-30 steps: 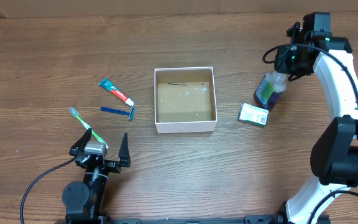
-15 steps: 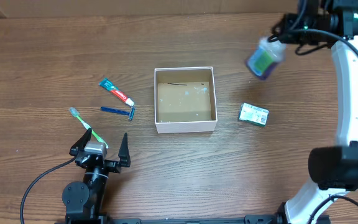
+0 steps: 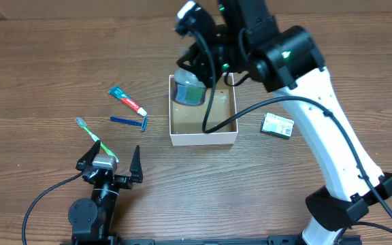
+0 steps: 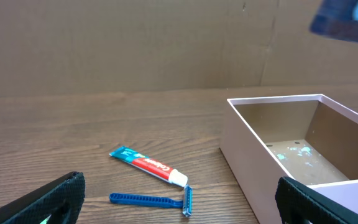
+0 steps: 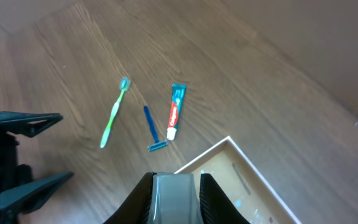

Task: Pack container
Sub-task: 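Lift the soap bottle with the right gripper and carry it over the box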

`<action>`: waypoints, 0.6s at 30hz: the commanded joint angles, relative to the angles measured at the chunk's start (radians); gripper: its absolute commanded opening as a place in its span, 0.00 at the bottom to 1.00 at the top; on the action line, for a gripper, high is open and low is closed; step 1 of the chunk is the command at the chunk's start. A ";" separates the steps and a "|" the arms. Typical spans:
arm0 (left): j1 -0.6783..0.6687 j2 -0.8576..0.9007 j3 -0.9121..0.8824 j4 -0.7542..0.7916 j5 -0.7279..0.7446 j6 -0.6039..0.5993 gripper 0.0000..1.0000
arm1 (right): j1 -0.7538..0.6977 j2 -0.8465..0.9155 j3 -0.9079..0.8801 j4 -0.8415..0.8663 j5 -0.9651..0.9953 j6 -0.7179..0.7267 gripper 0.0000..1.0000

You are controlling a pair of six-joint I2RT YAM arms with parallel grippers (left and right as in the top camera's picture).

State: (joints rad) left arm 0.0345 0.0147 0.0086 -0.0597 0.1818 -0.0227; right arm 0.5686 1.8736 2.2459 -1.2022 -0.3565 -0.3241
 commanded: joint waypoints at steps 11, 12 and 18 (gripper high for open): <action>0.005 -0.010 -0.004 -0.002 -0.009 -0.003 1.00 | 0.003 0.195 0.031 0.117 0.133 -0.059 0.04; 0.005 -0.010 -0.004 -0.002 -0.009 -0.003 1.00 | 0.003 0.211 0.031 0.121 0.137 -0.072 0.04; 0.005 -0.010 -0.004 -0.002 -0.009 -0.003 1.00 | -0.011 0.260 0.031 0.135 0.147 -0.100 0.04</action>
State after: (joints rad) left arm 0.0345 0.0147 0.0086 -0.0601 0.1818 -0.0227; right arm 0.5724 2.1521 2.2456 -1.0908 -0.2176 -0.3939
